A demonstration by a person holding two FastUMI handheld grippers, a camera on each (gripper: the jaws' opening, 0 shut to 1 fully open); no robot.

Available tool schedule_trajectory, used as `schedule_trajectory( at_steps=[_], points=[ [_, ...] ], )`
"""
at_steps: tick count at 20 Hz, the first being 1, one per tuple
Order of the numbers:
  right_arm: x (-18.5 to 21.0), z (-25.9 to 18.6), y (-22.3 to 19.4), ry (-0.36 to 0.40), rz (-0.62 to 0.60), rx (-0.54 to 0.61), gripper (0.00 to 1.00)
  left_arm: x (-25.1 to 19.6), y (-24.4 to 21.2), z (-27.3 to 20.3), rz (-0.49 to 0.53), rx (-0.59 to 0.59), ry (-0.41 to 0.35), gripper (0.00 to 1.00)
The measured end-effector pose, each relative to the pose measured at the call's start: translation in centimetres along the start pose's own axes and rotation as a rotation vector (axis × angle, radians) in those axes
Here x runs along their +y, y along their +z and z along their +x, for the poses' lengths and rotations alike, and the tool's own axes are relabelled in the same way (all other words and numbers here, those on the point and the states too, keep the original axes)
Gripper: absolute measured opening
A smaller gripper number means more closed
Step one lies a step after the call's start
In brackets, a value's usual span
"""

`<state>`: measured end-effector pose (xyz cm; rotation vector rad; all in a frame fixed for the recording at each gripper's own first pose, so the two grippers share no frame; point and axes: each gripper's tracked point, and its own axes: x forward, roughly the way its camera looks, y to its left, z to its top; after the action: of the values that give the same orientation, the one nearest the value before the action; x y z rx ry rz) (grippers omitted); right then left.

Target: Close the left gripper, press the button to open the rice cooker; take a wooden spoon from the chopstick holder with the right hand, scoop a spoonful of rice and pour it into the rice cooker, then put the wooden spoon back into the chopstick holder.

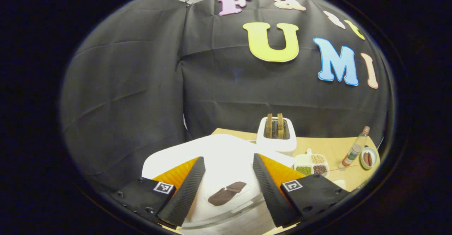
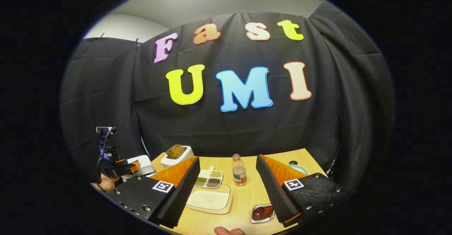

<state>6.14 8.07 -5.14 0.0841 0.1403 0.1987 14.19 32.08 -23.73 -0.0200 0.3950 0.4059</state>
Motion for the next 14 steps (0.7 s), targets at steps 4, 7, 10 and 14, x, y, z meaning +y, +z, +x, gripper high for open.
schedule_trajectory(
  at_steps=[4,7,10,14],
  points=[
    [0.6,0.0,0.0,0.009,-0.009,0.002,0.98,-0.6,-2.7,0.3,-0.004,0.125,-0.043,0.96],
    [0.8,0.2,-0.2,0.010,-0.001,0.009,0.98,-1.3,-4.2,0.1,0.041,0.186,-0.051,0.99],
    [1.0,0.2,-0.7,0.014,0.012,0.019,0.98,-1.4,-4.6,0.3,0.039,0.266,-0.044,0.98],
    [1.4,0.0,-1.3,0.015,0.026,0.021,0.98,-1.9,-4.2,0.4,0.070,0.278,-0.107,0.99]
  ],
)
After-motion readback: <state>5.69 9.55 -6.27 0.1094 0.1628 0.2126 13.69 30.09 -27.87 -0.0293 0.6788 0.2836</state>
